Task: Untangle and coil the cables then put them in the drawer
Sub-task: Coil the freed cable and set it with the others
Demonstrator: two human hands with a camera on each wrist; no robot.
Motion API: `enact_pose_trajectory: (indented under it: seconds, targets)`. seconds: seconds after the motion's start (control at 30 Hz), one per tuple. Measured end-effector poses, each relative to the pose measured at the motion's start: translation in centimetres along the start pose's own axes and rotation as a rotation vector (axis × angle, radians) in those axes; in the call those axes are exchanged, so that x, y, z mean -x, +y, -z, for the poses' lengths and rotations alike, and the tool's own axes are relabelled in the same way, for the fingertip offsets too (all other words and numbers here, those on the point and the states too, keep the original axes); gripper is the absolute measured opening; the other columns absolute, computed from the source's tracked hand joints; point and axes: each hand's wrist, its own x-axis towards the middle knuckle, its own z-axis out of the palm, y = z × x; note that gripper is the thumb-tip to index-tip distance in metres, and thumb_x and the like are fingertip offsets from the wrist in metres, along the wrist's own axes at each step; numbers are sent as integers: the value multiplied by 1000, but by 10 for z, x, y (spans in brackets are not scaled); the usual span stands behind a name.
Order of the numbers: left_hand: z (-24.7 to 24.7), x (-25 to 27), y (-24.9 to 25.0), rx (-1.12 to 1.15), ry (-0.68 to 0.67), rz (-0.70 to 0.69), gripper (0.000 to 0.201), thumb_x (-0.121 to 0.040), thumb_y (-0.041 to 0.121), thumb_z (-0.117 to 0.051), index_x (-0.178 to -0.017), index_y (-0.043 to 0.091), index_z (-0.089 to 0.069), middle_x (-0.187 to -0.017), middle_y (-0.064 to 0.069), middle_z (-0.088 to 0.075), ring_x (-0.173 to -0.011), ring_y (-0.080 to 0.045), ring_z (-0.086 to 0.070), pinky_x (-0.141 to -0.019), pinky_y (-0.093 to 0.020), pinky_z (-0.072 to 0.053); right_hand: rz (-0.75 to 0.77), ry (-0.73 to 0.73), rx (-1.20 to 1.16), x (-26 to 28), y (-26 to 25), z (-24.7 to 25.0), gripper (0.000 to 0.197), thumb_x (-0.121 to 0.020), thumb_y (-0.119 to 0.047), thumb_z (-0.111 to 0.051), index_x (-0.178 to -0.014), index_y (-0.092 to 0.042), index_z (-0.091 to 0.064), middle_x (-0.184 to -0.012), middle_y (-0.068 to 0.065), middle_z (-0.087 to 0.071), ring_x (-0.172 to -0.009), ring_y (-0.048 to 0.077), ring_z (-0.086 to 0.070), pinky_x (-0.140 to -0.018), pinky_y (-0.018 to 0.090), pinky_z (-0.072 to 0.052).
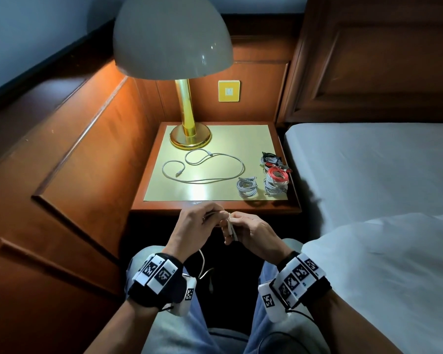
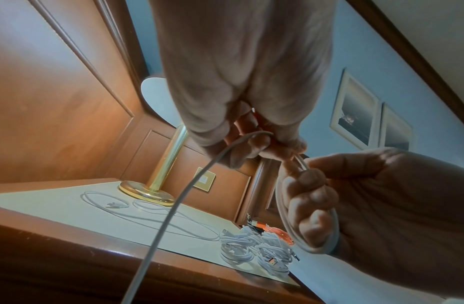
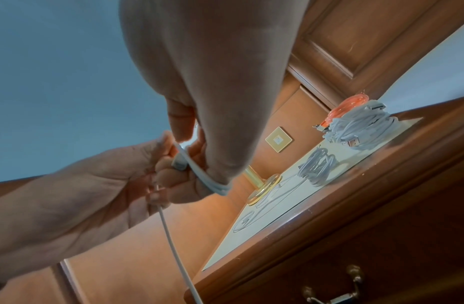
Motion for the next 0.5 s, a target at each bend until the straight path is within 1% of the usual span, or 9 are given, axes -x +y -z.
enact_pose_trajectory:
  seconds: [0.07,0.13,0.2,0.27,0.37,0.43,0.5]
  targets:
    - [2,-1,0,23,-15,29,5,-89,8,-74,-85,6,-71,-74,4,-70,-68,-5,-61,-69,-11,-45,-21,-32,-48,1,-1,-2,25,-102,-12,-40,-98,-1,-61,-86,14,-56,-80,25,-54,-78,36,-48]
    - [3,-2,-1,59,-35,56,6,-89,8,-74,-85,6,-71,-72,3,-69,-66,-6,-60,-67,-13,-45,-38,-61,-76,3,-3,-4,24,-101,-11,-42,-98,-2,-64,-86,14,-56,-80,22,-55,-76,34,-49]
    - [3,-3,-1,93,-56,67,6,-90,8,-73,-85,6,-71,-70,6,-67,-65,-6,-60,-67,-14,-46,-53,-79,-91,3,-5,-4,24,-99,-14,-48,-93,-8,-71,-85,12,-57,-78,21,-56,-76,32,-50]
    - [3,-4,1,126,-57,102,6,-89,10,-75,-86,5,-71,-73,6,-68,-67,-2,-60,-68,-13,-45,-54,-100,-78,4,-6,-3,23,-100,-16,-50,-92,-11,-71,-83,11,-58,-76,21,-56,-76,30,-50]
    - [3,-7,0,197,-53,198,11,-85,13,-78,-86,5,-71,-78,1,-69,-68,0,-60,-69,-12,-45,-45,-166,-22,6,-5,-1,18,-102,-9,-49,-103,-4,-66,-85,12,-59,-76,21,-58,-78,30,-51]
    - [2,-7,-2,267,-86,239,12,-86,17,-78,-87,7,-71,-76,0,-68,-67,-5,-59,-68,-16,-47,-49,-222,-26,7,-6,-2,17,-101,-2,-49,-111,3,-61,-87,13,-62,-77,22,-61,-79,30,-52]
    - [-1,-5,-2,408,-97,308,12,-89,18,-75,-87,8,-69,-71,-4,-64,-63,-13,-57,-63,-21,-48,-58,-248,-75,7,-9,-5,19,-100,-1,-50,-115,5,-59,-88,12,-64,-78,21,-63,-80,29,-53]
